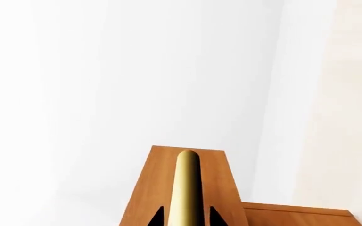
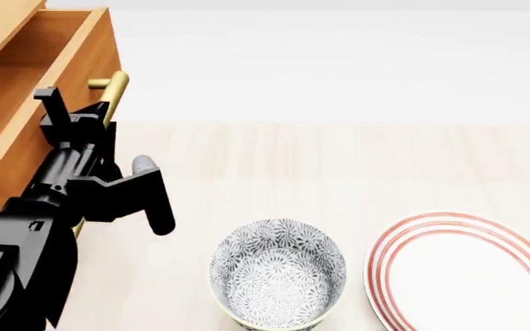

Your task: Open the top drawer of the cabinet.

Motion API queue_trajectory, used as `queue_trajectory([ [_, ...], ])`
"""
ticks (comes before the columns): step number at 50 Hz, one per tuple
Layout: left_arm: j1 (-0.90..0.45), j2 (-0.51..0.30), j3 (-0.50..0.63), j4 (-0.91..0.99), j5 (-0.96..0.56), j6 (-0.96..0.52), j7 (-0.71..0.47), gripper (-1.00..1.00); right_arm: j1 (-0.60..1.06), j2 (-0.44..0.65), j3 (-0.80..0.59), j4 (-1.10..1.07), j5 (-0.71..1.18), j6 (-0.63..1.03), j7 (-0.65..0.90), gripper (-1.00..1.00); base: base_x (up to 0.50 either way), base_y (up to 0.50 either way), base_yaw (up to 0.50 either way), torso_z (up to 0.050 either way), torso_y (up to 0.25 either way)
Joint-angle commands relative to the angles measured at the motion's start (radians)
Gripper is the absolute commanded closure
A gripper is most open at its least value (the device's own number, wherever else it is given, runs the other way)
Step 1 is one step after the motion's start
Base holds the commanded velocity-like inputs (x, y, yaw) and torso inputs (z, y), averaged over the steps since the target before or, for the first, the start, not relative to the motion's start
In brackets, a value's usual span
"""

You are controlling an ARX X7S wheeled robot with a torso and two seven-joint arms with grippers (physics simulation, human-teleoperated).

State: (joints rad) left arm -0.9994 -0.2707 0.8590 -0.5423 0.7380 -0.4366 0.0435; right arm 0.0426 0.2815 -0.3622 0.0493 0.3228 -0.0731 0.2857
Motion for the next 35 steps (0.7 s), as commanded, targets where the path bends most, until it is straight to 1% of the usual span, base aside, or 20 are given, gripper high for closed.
queue_trajectory([
  [1,-0.046,0.107,0.072,0.08,-0.063,0.028,0.046,1.0,0.003,-0.013,0.023,-0.008,-0.002,0.006,-0.02,-1.0,0.0,0.0,-0.01,0.0,0.0],
  [12,-0.041,0.138,0.094,0.135,-0.052,0.008,0.069,1.0,-0.002,-0.007,0.02,-0.012,0.003,0.004,-0.021,-1.0,0.0,0.0,0.0,0.0,0.0],
  [23,-0.034,0.135,0.095,0.147,-0.057,-0.006,0.072,1.0,-0.005,-0.003,0.015,-0.013,0.005,0.004,-0.019,-1.0,0.0,0.0,0.0,0.0,0.004],
  [24,-0.036,0.139,0.084,0.135,-0.064,-0.01,0.062,-1.0,-0.005,-0.003,0.014,-0.016,0.006,0.007,-0.018,-1.0,0.0,0.0,0.0,0.0,0.01],
  [29,-0.037,0.131,0.077,0.14,-0.068,-0.013,0.057,-1.0,-0.003,-0.005,0.01,-0.006,0.005,0.005,-0.019,-1.0,0.0,0.0,0.0,0.0,0.0],
  [33,-0.014,0.129,0.051,0.215,-0.081,-0.038,0.059,-1.0,-0.003,-0.004,0.008,-0.007,0.005,0.006,-0.018,-1.0,0.0,0.0,0.0,0.0,0.0],
  [35,0.003,0.134,0.027,0.257,-0.11,-0.052,0.078,-1.0,-0.002,-0.004,0.007,-0.004,0.006,0.006,-0.018,-1.0,0.0,0.0,0.0,0.0,0.0],
])
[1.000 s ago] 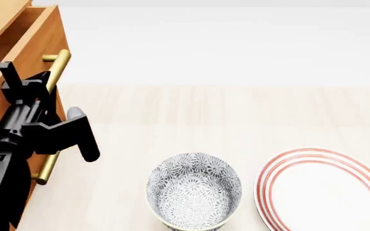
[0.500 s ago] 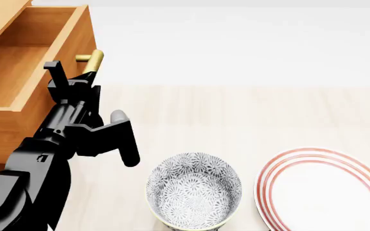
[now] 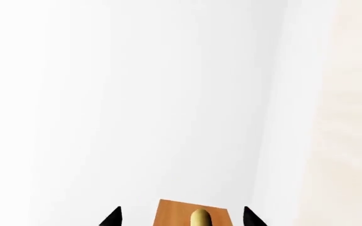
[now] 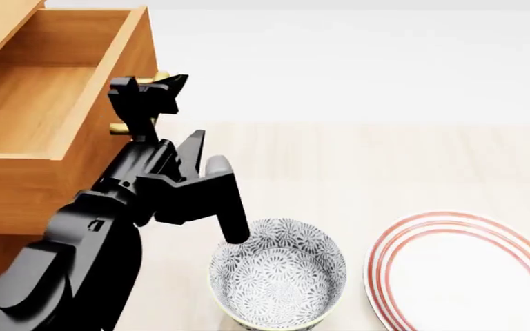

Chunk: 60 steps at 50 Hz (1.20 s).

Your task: Open the top drawer of the cabinet.

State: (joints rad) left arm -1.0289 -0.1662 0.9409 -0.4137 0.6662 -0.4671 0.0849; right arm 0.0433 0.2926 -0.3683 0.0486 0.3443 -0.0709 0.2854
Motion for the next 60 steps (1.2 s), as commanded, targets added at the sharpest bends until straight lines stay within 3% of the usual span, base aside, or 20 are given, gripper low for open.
queue_trajectory([
  [1,0.044,0.035,-0.066,0.16,-0.047,-0.034,0.04,-1.0,-0.003,-0.014,0.013,-0.004,-0.016,0.002,-0.018,-1.0,0.0,0.0,0.0,0.0,0.0],
  [13,0.088,0.096,-0.197,0.323,-0.178,-0.107,0.075,-1.0,-0.004,-0.011,0.007,-0.007,-0.014,0.006,-0.015,-1.0,0.0,0.0,0.0,0.0,0.0],
  [29,-0.009,0.151,-0.391,0.383,-0.305,-0.26,0.007,-1.0,-0.006,-0.007,-0.005,-0.006,-0.021,0.011,-0.01,-1.0,0.0,0.0,0.0,0.001,0.0],
  [44,-0.073,0.158,-0.583,0.279,-0.586,-0.36,-0.108,-1.0,0.003,-0.009,-0.005,0.002,-0.016,0.015,0.0,-1.0,0.0,0.0,0.0,0.0,0.0],
  [60,-0.108,0.144,-0.615,0.2,-0.69,-0.39,-0.181,-1.0,0.0,-0.002,-0.011,-0.015,-0.013,0.025,0.006,-1.0,0.0,0.0,0.0,0.0,0.0],
])
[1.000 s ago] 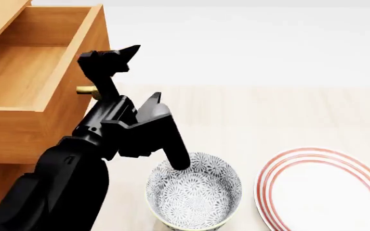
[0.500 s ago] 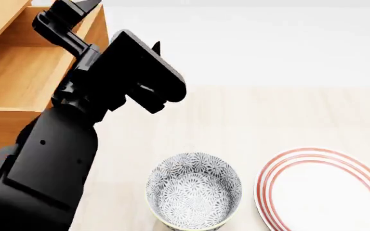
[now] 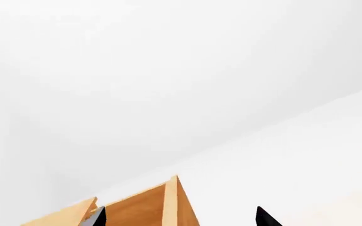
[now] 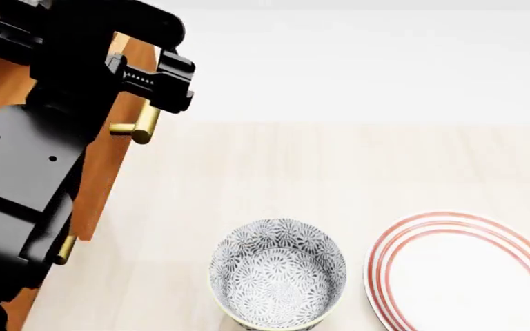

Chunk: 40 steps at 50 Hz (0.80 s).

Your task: Open the top drawer of the cabinet.

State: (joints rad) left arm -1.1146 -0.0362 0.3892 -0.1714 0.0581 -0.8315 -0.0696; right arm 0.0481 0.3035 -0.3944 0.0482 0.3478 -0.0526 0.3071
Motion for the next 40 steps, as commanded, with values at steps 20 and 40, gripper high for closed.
queue_trajectory([
  [20,-0.064,0.013,-0.117,-0.162,-0.202,-0.047,-0.098,-1.0,-0.008,-0.008,0.006,-0.016,-0.016,0.004,-0.013,-1.0,0.0,0.0,0.0,0.0,0.0],
  [40,-0.103,0.024,-0.185,-0.219,-0.378,-0.143,-0.195,-1.0,-0.005,-0.007,-0.001,-0.006,-0.013,-0.002,-0.013,-1.0,0.0,0.0,0.0,0.0,0.0],
])
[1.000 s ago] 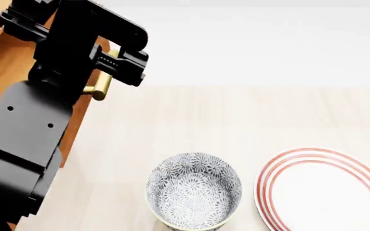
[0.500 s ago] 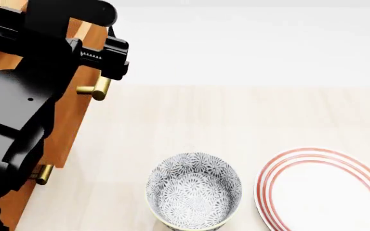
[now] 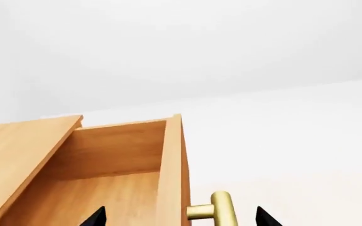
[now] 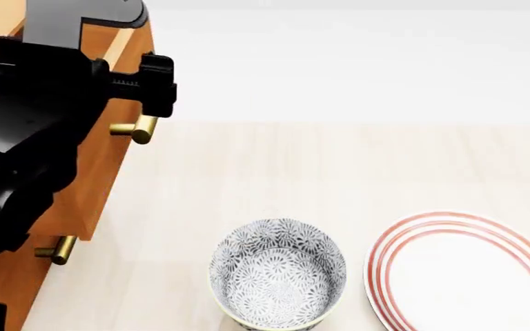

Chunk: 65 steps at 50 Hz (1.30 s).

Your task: Open the top drawer of the cabinet.

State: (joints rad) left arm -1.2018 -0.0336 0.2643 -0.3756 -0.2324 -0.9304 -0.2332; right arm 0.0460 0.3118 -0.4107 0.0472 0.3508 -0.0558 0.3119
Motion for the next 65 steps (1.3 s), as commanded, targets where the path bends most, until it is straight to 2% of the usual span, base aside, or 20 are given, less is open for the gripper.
queue_trajectory([
  [1,-0.02,0.022,-0.064,-0.017,-0.099,-0.05,-0.041,-1.0,-0.003,-0.015,0.015,-0.006,-0.017,0.0,-0.018,-1.0,0.0,0.0,0.0,0.0,0.0],
  [9,-0.063,0.022,-0.119,-0.062,-0.198,-0.1,-0.122,-1.0,-0.003,-0.014,0.012,-0.005,-0.014,0.0,-0.017,-1.0,0.0,0.0,0.0,0.0,0.0],
  [20,-0.11,0.016,-0.112,-0.127,-0.251,-0.119,-0.187,-1.0,-0.002,-0.011,0.013,-0.01,-0.01,0.005,-0.011,-1.0,0.0,0.0,0.0,0.0,0.0],
  [26,-0.154,0.026,-0.176,-0.215,-0.33,-0.164,-0.243,-1.0,-0.002,-0.01,0.012,-0.011,-0.01,0.001,-0.009,-1.0,0.0,0.0,0.0,0.0,0.0],
  [34,-0.173,0.018,-0.169,-0.224,-0.387,-0.168,-0.277,-1.0,0.0,-0.008,0.012,-0.015,-0.006,0.005,-0.005,-1.0,0.0,0.0,0.0,0.0,0.0],
  [39,-0.197,0.024,-0.218,-0.259,-0.463,-0.193,-0.322,-1.0,0.0,-0.008,0.009,-0.01,-0.008,0.0,-0.007,-1.0,0.0,0.0,0.0,0.0,0.0],
  [51,-0.239,0.012,-0.234,-0.315,-0.537,-0.161,-0.371,-1.0,-0.001,-0.007,0.002,-0.006,-0.009,-0.004,-0.008,-1.0,0.0,0.0,0.0,0.0,0.0],
  [59,-0.274,0.016,-0.336,-0.411,-0.611,-0.137,-0.458,-1.0,-0.003,-0.004,-0.001,-0.013,-0.009,-0.001,-0.005,-1.0,0.0,0.0,0.0,0.0,0.0],
  [65,-0.278,0.014,-0.343,-0.431,-0.637,-0.135,-0.491,-1.0,-0.005,-0.001,-0.003,-0.017,-0.008,0.0,-0.003,-1.0,0.0,0.0,0.0,0.0,0.0],
])
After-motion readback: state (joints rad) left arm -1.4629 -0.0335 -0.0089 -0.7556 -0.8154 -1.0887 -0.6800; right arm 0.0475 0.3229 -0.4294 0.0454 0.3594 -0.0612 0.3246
